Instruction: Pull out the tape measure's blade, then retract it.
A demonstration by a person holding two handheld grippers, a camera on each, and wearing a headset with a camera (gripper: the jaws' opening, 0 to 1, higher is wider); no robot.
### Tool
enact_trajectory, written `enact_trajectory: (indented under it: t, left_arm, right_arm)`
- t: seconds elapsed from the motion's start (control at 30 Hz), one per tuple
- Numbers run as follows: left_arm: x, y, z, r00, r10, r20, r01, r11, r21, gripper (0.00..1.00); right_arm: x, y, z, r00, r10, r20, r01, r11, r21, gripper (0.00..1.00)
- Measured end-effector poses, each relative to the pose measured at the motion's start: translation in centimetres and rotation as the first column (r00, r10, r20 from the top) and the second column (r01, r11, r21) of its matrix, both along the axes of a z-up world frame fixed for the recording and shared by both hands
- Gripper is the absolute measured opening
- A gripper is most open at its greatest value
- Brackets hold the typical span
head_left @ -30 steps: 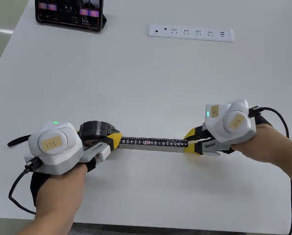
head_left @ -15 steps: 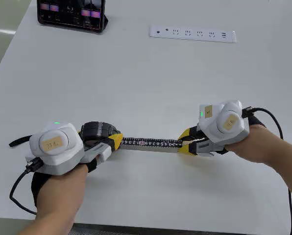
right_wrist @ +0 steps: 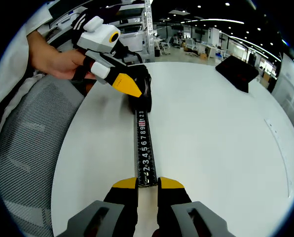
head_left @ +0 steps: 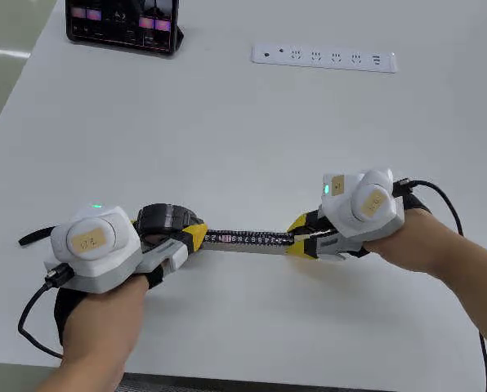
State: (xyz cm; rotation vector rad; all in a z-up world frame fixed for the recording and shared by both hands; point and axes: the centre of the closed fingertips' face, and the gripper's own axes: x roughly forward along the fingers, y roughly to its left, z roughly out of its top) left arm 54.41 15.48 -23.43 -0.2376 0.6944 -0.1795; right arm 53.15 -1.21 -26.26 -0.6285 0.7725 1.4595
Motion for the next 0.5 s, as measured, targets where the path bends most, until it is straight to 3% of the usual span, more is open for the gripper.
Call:
enact_trajectory:
  t: [0.5]
  left_arm:
    - [-0.1, -0.1, 0.0, 1.0, -0.005, 0.001, 0.005, 1.0, -0.005, 0.57]
  right_arm:
    - [-0.1, 1.6, -0.2, 1.0, 0.005, -0.007, -0.005, 1.0, 0.021, 0.11]
